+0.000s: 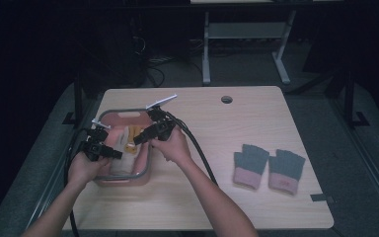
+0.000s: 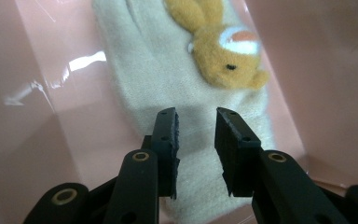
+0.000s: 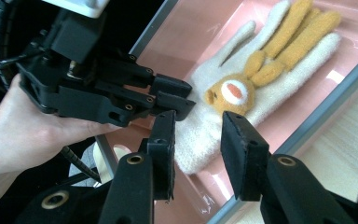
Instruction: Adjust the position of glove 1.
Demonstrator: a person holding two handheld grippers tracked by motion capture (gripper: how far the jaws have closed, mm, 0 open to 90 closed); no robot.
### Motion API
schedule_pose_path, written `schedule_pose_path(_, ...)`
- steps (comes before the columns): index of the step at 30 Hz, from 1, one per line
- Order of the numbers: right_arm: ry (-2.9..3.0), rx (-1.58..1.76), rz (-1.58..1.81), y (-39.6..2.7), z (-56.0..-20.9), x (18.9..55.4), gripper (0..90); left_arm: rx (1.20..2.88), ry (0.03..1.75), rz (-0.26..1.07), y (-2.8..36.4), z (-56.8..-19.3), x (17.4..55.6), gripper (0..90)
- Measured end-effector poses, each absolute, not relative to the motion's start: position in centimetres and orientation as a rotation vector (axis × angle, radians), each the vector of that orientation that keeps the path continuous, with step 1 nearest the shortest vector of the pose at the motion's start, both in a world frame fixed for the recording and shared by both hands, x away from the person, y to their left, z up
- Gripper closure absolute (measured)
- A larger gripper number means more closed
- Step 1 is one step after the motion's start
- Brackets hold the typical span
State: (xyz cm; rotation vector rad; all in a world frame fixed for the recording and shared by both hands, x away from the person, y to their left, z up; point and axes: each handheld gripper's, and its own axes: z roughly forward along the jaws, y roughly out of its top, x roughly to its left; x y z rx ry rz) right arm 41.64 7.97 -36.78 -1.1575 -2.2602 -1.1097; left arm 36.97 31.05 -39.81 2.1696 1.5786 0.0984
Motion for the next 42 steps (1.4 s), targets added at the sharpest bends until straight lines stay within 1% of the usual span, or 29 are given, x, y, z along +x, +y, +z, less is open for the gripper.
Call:
schedule_pose_path(2,-2.252,-1.154,-1.118,7.9,-36.7,41.6,64.9,2.183,1.586,0.1,31.0,-40.1,37.0,68.9)
schedule_pose_path(7,-2.252,-1.149,-1.118,7.5,-36.6,41.6,64.5,2.149,1.576,0.099,31.5,-39.8,36.8,68.3)
schedule_pose_path(13,-2.253,-1.149,-1.127,6.8,-36.3,41.7,63.5,2.063,1.552,0.119,32.2,-38.5,36.6,68.3)
schedule_pose_path(20,-2.259,-1.153,-1.139,5.4,-35.7,41.7,61.9,2.014,1.503,0.107,32.1,-37.5,36.2,63.9)
schedule_pose_path(25,-2.259,-1.161,-1.152,4.3,-35.3,41.8,60.0,1.991,1.466,0.09,31.5,-36.8,36.2,60.6)
schedule_pose_path(34,-2.262,-1.175,-1.176,2.1,-34.7,41.8,57.6,1.969,1.403,0.101,30.3,-35.5,35.9,54.9)
schedule_pose_path(42,-2.259,-1.185,-1.195,0.3,-34.5,41.3,55.8,1.963,1.354,0.113,28.8,-34.8,35.4,53.0)
